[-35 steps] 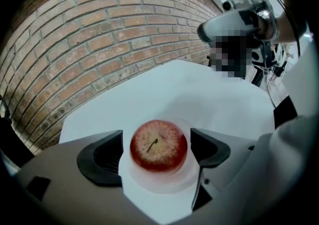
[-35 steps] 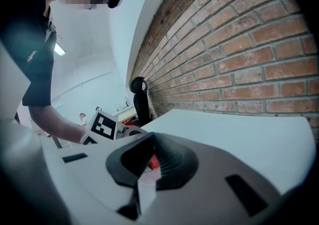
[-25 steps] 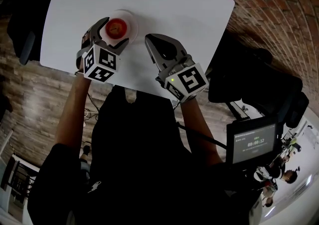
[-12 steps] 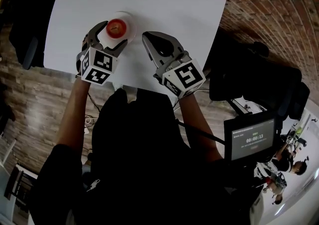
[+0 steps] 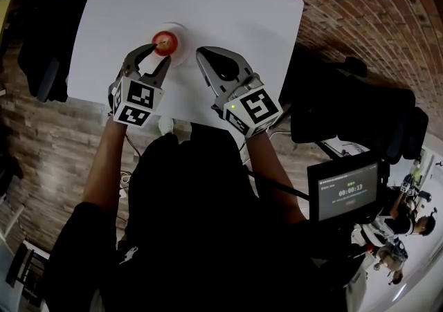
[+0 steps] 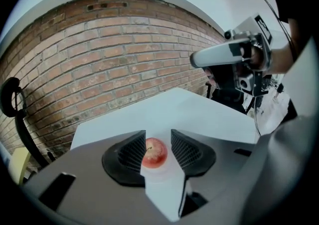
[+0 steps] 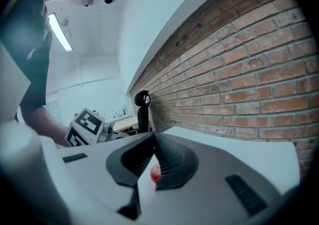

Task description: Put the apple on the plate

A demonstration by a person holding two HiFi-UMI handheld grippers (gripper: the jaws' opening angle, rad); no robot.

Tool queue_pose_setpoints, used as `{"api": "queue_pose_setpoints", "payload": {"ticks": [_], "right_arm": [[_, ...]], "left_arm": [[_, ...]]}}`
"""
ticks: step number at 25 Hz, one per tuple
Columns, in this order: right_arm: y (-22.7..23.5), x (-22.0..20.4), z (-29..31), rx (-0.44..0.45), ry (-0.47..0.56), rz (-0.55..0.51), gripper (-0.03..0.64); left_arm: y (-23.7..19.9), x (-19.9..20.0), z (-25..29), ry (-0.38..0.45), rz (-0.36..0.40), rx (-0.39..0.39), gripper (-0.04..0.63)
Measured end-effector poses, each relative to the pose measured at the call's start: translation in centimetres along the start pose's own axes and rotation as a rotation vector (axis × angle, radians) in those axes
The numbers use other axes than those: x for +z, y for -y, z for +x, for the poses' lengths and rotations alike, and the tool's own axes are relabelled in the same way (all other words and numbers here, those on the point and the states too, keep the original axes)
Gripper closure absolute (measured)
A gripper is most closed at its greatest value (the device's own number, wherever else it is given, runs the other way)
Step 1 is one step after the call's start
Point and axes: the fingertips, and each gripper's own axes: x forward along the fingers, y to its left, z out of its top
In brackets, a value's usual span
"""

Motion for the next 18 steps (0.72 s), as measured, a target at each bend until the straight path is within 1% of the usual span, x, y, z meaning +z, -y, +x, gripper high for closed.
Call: {"api": "queue_pose_setpoints", "payload": {"ticks": [5,9,12,14,18], "right_arm": [[-0.4,0.6,-0.6,-0.016,0.022,0.000,0.614],[-0.1,0.8,-1.0,-0.032,0.030,-0.002,0.614],[0.2,1.0,-1.0,-0.042,0.035,-0.006,0.614],[0.4,1.1,-1.1,-0.045,0.038,-0.008,0.614],[0.4,1.2,-1.3,-0.053,0.043,-0.023,0.614]], "left_arm": [[0.0,0.4,-1.6,0.028,-0.030,0.012,0.524],[0.2,0.6,-2.3,0.045,-0.040,0.010,0.546],[-0.1,1.0,-2.6,0.063,-0.066,0.009,0.553],[-0.4,1.5,-2.7,0.080,-0.088,0.011,0.574],[-0.8,2.4,-3.0,0.109,-0.104,0.013,0.588]]}}
